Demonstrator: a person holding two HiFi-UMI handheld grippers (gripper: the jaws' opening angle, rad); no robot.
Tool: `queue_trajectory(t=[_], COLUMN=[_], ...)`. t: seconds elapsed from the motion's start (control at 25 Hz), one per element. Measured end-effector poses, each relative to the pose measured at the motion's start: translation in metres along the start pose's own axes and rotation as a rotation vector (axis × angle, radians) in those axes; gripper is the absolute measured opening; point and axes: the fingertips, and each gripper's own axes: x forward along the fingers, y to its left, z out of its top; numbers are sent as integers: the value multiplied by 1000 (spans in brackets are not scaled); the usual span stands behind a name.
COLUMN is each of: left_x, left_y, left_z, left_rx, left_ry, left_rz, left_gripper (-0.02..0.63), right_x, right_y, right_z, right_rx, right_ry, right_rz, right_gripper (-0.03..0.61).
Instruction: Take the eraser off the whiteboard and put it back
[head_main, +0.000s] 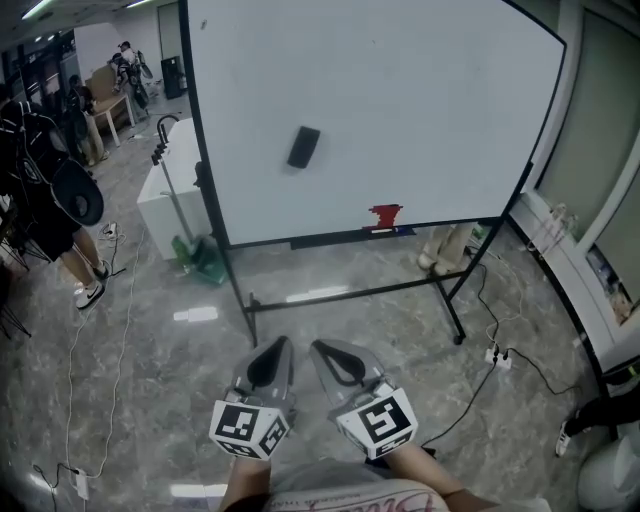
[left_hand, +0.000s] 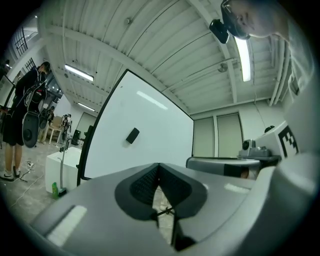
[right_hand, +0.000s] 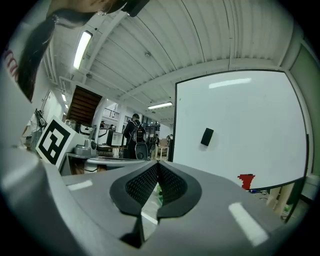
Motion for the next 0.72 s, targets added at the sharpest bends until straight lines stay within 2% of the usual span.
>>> queue_trajectory(t=[0.16, 0.48, 0.72], left_x=[32, 86, 124], left_y=[21, 91, 144], left_z=[2, 26, 39], left_rx=[7, 39, 75], left_ry=[4, -4, 0], left_rz=[-33, -69, -102], left_gripper=[-2, -3, -2], right_x=[27, 115, 178], right_y=[-27, -69, -122], right_z=[-10, 2, 14], right_rx=[4, 32, 87], right_ry=[18, -28, -43], right_rz=[-38, -94, -228], right_gripper=[2, 2, 2])
